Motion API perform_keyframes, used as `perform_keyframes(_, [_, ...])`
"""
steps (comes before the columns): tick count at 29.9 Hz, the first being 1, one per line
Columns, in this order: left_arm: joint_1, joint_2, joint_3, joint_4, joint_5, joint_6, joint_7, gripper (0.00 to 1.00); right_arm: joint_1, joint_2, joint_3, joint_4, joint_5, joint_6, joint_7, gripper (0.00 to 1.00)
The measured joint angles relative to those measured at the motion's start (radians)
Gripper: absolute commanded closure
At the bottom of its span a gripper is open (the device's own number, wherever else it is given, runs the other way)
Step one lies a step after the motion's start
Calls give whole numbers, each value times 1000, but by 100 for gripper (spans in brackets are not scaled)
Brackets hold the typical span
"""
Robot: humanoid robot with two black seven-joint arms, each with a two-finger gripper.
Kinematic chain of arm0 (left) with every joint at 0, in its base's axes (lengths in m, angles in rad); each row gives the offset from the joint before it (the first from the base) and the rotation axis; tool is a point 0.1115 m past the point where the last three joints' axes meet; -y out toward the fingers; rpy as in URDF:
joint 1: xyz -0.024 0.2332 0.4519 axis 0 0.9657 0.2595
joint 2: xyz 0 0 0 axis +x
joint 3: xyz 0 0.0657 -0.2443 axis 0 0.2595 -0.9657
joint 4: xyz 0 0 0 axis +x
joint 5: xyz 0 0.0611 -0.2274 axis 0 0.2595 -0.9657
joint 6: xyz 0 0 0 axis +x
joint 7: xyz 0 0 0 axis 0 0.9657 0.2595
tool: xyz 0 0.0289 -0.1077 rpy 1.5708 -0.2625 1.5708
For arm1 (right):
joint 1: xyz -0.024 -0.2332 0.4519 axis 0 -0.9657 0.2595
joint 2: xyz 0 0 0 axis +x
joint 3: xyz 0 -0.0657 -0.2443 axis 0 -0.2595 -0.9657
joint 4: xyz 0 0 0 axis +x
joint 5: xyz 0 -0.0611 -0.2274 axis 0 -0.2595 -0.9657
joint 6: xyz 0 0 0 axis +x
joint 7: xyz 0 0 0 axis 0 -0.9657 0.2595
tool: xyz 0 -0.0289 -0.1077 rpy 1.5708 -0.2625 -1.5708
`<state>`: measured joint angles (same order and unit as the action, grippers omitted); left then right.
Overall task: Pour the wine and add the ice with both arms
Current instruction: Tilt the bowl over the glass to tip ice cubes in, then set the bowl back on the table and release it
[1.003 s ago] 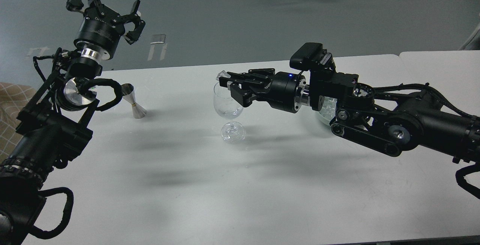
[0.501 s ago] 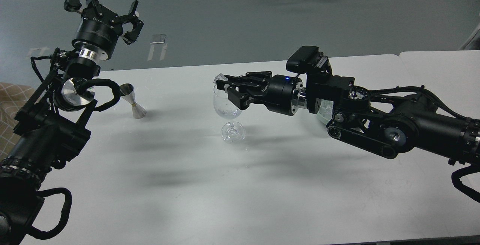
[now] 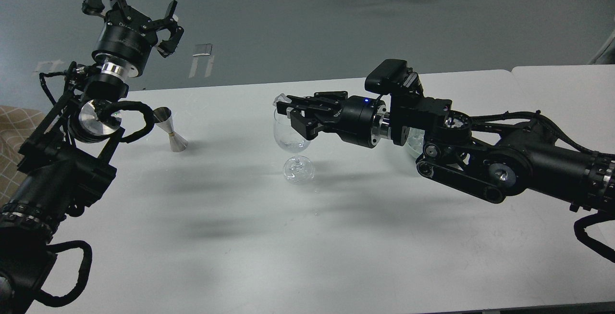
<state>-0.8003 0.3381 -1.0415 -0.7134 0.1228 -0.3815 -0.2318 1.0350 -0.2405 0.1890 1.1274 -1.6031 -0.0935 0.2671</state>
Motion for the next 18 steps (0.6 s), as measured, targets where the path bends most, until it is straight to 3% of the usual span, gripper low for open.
perform_keyframes(7, [-3, 1, 0, 0, 0, 4, 3, 2, 5, 1, 4, 1, 0, -3, -2, 57])
perform_keyframes(8, [-4, 1, 0, 0, 0, 4, 3, 2, 6, 1, 4, 1, 0, -3, -2, 51])
perform_keyframes(9, [-4, 1, 0, 0, 0, 4, 3, 2, 7, 1, 6, 2, 0, -3, -2, 20])
perform_keyframes(10, [-5, 1, 0, 0, 0, 4, 3, 2, 7, 0, 9, 2, 1, -3, -2, 0])
perform_keyframes(18, [-10, 5, 0, 0, 0, 4, 2, 2, -43, 48, 258, 4, 21, -8, -1, 0])
